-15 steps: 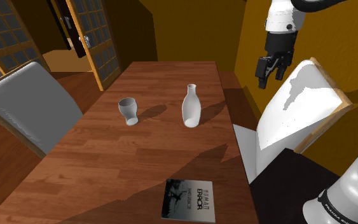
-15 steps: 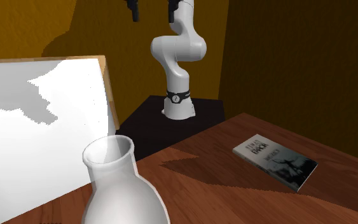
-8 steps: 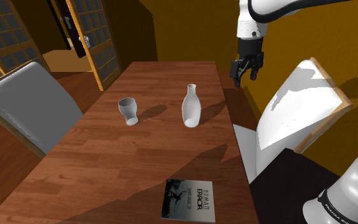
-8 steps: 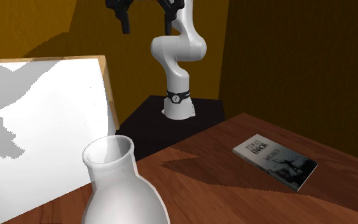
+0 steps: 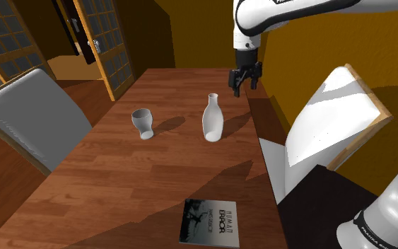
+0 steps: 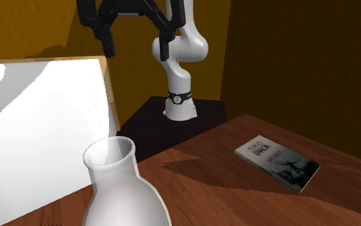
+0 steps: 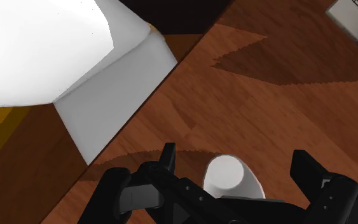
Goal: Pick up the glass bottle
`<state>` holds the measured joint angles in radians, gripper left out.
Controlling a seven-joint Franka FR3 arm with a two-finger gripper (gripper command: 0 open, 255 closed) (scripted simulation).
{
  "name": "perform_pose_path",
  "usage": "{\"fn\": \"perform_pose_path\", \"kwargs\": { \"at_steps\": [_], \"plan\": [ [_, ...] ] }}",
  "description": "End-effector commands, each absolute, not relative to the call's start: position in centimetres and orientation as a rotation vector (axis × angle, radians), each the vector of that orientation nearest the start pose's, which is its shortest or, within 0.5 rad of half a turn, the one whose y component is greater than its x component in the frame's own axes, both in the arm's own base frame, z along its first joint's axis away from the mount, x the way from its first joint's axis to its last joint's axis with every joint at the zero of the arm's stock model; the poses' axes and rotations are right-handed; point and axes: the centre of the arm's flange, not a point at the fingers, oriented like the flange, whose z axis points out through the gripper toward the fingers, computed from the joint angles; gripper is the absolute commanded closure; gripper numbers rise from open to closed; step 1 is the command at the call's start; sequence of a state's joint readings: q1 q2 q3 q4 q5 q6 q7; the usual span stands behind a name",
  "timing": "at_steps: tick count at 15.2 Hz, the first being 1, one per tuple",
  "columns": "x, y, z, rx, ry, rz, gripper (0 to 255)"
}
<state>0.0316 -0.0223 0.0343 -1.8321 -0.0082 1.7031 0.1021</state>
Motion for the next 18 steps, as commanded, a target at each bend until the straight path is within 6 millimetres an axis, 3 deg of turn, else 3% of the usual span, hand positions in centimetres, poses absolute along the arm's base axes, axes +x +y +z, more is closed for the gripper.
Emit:
{"fn": "perform_pose_path", "kwargs": {
  "at_steps": [1, 11, 18],
  "plan": [
    [56.7, 4.1, 51.4, -3.152, 0.045, 0.171, 0],
    [69.1, 6.7, 47.1, -3.141, -0.005, 0.193, 0],
    [69.2, 6.7, 43.9, -3.141, -0.005, 0.193, 0]
  ]
}}
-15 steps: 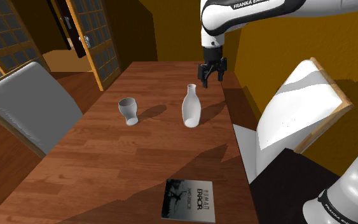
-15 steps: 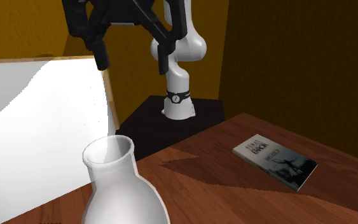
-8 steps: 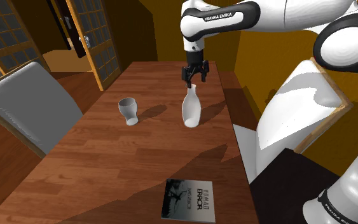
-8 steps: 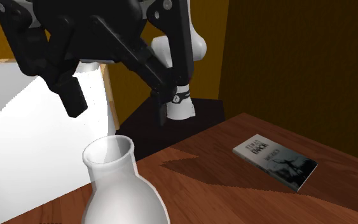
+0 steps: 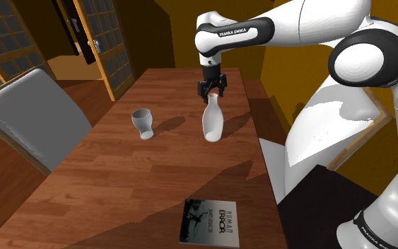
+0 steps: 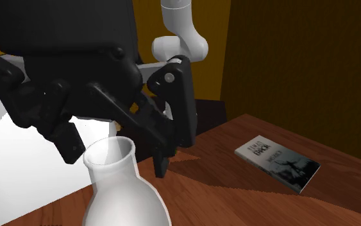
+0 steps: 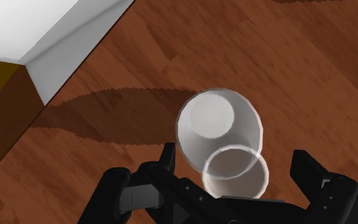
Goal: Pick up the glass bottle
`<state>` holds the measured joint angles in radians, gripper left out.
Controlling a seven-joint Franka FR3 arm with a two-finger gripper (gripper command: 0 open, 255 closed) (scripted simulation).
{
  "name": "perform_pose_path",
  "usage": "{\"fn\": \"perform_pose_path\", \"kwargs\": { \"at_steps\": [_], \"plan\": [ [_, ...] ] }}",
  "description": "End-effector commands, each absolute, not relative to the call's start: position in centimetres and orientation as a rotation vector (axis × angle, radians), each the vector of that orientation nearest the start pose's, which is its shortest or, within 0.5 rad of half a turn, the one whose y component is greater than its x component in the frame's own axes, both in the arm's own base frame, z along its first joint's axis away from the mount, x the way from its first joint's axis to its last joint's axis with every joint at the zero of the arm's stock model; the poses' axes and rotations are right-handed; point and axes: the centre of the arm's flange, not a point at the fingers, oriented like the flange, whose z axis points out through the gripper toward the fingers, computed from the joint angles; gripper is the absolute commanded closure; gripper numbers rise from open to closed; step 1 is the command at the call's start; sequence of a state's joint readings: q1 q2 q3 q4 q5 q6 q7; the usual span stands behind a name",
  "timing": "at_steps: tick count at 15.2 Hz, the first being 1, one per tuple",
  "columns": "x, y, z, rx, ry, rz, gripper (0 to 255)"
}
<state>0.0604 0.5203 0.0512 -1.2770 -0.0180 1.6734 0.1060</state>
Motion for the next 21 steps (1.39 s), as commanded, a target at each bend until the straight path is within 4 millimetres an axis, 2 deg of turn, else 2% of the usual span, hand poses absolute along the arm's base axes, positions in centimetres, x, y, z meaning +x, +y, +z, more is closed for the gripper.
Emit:
{"fn": "perform_pose_path", "kwargs": {
  "at_steps": [1, 3, 4, 13, 21],
  "plan": [
    [69.2, 6.7, 43.1, -3.141, -0.005, 0.193, 0],
    [69.2, 6.7, 43.1, -3.141, -0.005, 0.193, 0],
    [69.2, 6.7, 43.0, -3.141, -0.005, 0.193, 255],
    [69.2, 6.7, 43.1, -3.141, -0.005, 0.193, 255],
    [69.2, 6.7, 47.3, -3.141, -0.005, 0.193, 255]
  ]
}}
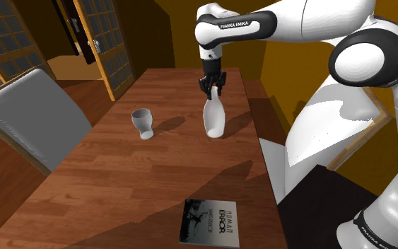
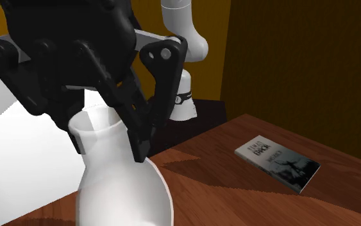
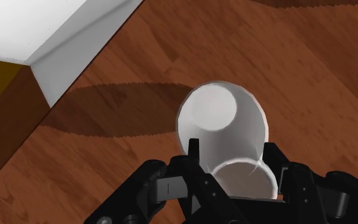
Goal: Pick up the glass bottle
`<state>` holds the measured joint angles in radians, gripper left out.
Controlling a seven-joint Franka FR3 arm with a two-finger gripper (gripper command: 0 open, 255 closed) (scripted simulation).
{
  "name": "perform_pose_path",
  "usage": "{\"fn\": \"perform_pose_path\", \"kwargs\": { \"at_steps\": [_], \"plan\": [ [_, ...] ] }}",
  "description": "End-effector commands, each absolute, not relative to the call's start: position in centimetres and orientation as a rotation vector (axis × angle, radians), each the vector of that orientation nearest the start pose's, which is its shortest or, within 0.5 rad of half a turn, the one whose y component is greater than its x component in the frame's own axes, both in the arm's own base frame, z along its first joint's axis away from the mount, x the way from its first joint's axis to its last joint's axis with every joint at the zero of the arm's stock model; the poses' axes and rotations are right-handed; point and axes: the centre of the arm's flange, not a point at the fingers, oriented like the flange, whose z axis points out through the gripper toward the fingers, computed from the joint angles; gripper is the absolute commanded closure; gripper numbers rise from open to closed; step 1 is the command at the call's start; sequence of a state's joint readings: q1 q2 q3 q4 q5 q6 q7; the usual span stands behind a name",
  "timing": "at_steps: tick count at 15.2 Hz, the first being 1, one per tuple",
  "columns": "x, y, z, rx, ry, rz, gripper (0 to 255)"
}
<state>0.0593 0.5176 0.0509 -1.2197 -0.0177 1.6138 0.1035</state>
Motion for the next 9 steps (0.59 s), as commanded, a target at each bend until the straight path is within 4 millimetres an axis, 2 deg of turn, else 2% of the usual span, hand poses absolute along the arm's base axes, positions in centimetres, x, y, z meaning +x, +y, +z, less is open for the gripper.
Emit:
{"fn": "perform_pose_path", "kwargs": {
  "at_steps": [1, 7, 9],
  "plan": [
    [69.2, 6.7, 47.8, -3.141, -0.005, 0.193, 255],
    [69.2, 6.7, 51.0, -3.141, -0.005, 0.193, 255],
    [69.2, 6.7, 51.1, -3.141, -0.005, 0.193, 255]
  ]
}}
